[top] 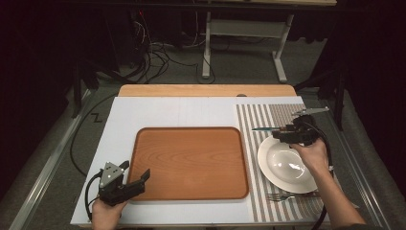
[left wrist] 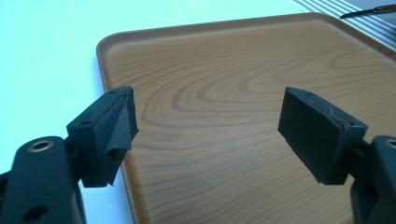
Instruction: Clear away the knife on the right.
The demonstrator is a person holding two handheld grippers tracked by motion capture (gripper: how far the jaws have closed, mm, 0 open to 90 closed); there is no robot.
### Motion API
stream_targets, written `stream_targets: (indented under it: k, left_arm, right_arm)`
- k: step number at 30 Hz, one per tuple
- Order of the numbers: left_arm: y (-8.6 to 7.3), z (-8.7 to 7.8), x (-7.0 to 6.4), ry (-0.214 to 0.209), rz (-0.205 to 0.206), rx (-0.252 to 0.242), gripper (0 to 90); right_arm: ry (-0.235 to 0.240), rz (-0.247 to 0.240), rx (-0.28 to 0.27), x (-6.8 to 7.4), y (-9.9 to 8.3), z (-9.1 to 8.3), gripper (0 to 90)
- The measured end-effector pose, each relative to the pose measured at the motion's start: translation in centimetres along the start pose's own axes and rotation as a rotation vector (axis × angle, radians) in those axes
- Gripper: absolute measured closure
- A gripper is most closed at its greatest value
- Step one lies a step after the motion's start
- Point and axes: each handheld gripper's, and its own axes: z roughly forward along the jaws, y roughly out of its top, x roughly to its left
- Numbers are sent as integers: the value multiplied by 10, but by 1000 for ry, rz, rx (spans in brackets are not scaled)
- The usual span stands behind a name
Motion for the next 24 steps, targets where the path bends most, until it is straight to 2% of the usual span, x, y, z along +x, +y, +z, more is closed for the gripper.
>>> stream_targets:
  k: [9, 14, 18, 24]
  left_arm:
    - [0, 0, 0, 0, 1, 0, 205]
    - [0, 0, 0, 0, 0, 1, 205]
    - [0, 0, 0, 0, 0, 1, 205]
    - [0, 0, 0, 1, 0, 2, 205]
  right_arm:
    - [-35, -3, 58, -7, 10, 6, 317]
    - [-45, 6, 138, -16, 14, 13, 324]
    - [-60, 11, 175, -22, 17, 17, 350]
    - [-85, 5, 205, -27, 21, 22, 372]
